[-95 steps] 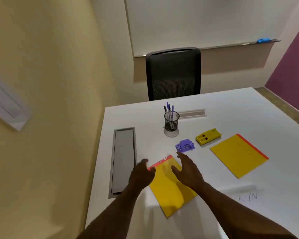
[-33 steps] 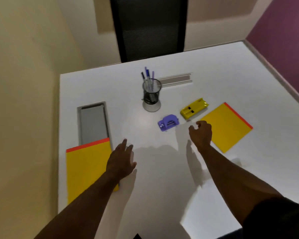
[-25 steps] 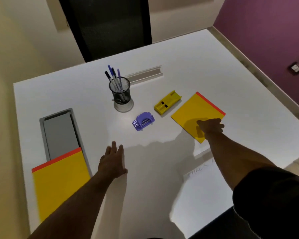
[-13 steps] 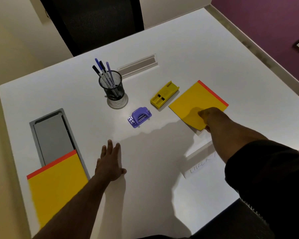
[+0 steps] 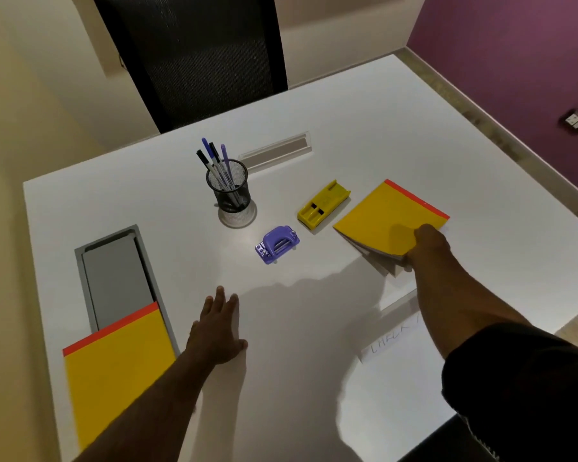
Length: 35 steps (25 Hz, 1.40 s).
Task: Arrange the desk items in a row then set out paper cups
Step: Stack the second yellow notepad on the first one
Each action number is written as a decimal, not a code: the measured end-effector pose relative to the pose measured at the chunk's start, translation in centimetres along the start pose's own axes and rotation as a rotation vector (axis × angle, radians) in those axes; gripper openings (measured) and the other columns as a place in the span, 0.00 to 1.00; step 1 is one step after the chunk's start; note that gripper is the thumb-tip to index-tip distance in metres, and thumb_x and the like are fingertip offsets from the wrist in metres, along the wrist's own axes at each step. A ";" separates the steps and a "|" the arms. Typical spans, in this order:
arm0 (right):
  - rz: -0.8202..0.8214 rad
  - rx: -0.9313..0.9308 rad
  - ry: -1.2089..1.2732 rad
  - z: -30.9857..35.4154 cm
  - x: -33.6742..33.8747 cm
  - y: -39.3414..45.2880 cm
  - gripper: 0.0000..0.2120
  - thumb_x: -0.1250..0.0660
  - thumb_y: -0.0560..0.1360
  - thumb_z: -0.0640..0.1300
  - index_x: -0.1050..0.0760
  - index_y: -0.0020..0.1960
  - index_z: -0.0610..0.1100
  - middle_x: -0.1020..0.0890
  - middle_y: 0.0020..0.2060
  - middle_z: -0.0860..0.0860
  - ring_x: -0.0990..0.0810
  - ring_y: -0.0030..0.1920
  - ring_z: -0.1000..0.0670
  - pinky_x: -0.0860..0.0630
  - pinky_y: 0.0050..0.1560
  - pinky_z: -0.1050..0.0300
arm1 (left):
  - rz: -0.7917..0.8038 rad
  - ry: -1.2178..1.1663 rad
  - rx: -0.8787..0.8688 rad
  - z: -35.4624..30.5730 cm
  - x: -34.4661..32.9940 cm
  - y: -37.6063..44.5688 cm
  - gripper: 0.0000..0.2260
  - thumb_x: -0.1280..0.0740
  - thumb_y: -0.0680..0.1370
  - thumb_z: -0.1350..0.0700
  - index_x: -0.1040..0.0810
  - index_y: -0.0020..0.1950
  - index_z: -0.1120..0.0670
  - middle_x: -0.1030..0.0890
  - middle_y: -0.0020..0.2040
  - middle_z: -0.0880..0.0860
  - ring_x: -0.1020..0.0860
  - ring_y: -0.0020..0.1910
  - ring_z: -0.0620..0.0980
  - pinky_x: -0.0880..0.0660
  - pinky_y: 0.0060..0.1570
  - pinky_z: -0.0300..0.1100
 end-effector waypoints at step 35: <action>1.022 0.495 -0.927 -20.2 -24.8 -33.1 0.28 0.32 0.75 0.52 0.35 0.69 0.43 0.32 0.64 0.41 0.28 0.63 0.41 0.28 0.65 0.44 | -0.354 -1.237 0.743 21.9 -1.2 -12.0 0.26 0.32 0.79 0.56 0.35 0.74 0.60 0.28 0.70 0.62 0.27 0.66 0.62 0.28 0.66 0.57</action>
Point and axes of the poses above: each hand's wrist, its own y-axis towards the middle knuckle, its own x-axis out of the back of the hand, z = x × y, the point moved 3 cm from there along y, towards the middle knuckle
